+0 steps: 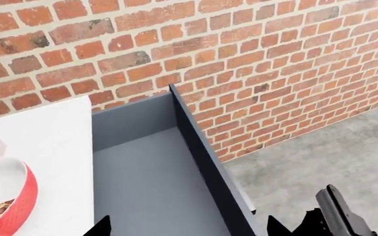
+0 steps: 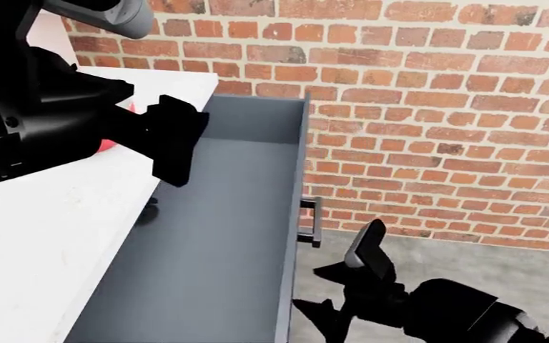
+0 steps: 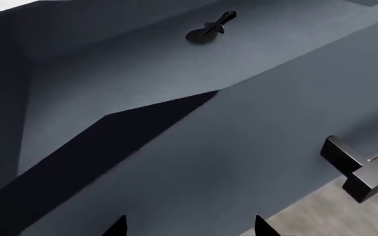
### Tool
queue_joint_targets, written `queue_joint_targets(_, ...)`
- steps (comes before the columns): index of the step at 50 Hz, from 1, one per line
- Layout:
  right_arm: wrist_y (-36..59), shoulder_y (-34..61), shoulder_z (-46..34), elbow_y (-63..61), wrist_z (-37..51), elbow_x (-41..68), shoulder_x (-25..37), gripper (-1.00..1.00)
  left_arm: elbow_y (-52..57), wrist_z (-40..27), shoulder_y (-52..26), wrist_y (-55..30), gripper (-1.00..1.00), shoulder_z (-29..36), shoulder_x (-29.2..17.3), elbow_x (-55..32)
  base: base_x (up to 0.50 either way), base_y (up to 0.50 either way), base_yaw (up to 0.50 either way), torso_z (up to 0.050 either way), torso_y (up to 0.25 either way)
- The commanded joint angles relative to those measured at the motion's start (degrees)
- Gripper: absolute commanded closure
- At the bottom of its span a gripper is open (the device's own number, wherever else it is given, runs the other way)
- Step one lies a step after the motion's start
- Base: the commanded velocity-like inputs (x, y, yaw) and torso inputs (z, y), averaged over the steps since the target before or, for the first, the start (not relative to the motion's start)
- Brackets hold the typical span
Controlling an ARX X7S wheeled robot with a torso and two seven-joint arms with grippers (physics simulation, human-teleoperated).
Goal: Place the bar in the bowl and close the drawer.
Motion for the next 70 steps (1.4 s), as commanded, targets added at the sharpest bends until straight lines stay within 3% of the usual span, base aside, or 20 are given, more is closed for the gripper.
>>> queue_joint_targets(1, 5.31, 2.29, -4.47, -5.12, 0.38, -2.58, -4.46, -1.0, 0.09, 0.41, 0.03, 0.02, -1.0, 0.06, -0.14, 0.26, 0.0, 0.0, 0.0, 0.0, 0.0)
queue_joint_targets(19, 10.75, 4.49, -4.2, -3.45, 0.92, -0.03, -11.64, -1.0, 0.19, 0.86, 0.05, 0.07, -1.0, 0.16, -0.75, 0.41, 0.0, 0.0, 0.0, 0.0, 0.0)
queue_joint_targets(35, 13.58, 3.93, -0.84, 12.34, 1.85, 4.73, -23.94, -1.0, 0.0, 1.44, 0.07, 0.07, -1.0, 0.23, -1.11, 0.77, 0.0, 0.0, 0.0, 0.0, 0.0)
queue_joint_targets(58, 14.01, 2.59, -1.96, 26.24, 4.71, 1.67, -36.87, -1.0, -0.35, 3.42, 0.62, -0.34, -1.0, -0.17, -1.97, 2.09, 0.0, 0.0, 0.0, 0.0, 0.0)
queue_joint_targets(64, 13.77, 2.39, -1.88, 27.5, 4.93, 1.08, -37.79, -1.0, -0.39, 3.65, 0.77, -0.3, -1.0, -0.1, -2.0, 2.38, 0.0, 0.0, 0.0, 0.0, 0.0)
queue_joint_targets(70, 15.62, 4.72, -0.3, 17.76, 8.46, 3.28, -31.85, -1.0, -0.32, 3.22, 0.61, -0.19, -1.0, 0.14, -2.19, 2.33, 0.0, 0.0, 0.0, 0.0, 0.0)
